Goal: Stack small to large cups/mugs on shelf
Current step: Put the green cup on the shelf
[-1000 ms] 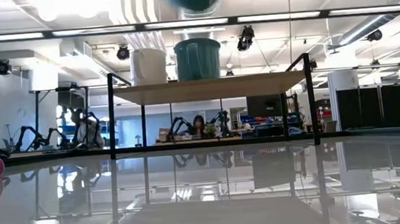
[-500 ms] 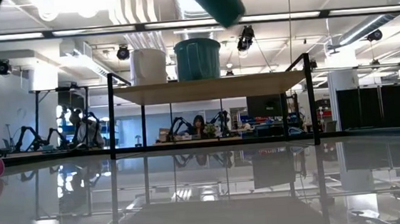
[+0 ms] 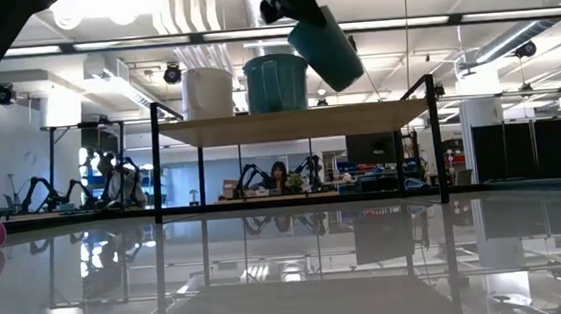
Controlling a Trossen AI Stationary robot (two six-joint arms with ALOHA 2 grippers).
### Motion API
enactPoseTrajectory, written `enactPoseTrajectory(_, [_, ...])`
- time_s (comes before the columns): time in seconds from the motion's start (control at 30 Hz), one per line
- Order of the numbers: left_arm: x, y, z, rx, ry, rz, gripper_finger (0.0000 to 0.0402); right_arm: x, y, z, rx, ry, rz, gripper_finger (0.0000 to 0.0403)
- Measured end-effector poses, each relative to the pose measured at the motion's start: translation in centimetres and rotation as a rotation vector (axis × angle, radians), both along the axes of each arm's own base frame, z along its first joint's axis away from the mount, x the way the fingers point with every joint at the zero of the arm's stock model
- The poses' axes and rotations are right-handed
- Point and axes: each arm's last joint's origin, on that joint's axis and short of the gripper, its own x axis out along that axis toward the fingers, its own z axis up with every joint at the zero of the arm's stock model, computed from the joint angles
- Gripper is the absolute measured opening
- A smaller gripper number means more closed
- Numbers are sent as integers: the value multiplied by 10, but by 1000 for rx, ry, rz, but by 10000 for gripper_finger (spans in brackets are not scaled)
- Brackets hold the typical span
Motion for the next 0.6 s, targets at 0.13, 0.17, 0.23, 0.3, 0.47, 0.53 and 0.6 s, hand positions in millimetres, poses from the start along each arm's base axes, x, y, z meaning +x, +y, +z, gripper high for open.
enactPoseTrajectory(0.13, [3,4,-3,32,-8,-34,0,19,-22,0,-53,91,-50,113])
enactPoseTrajectory(0.17, [3,4,-3,40,-4,-43,0,21,-29,1,-72,100,-66,86])
enactPoseTrajectory(0.23, [4,3,-3,42,-11,-67,0,22,-42,5,-102,134,-94,31])
enactPoseTrajectory(0.3, [4,2,-3,34,-17,-102,0,20,-59,9,-85,157,-128,18])
enactPoseTrajectory(0.47, [11,3,-13,53,11,-157,0,21,-97,24,-25,182,-121,8])
enactPoseTrajectory(0.53, [15,4,-16,65,11,-173,0,25,-113,31,-6,169,-75,8])
enactPoseTrajectory(0.6, [18,4,-18,73,1,-178,0,30,-129,36,14,169,-27,8])
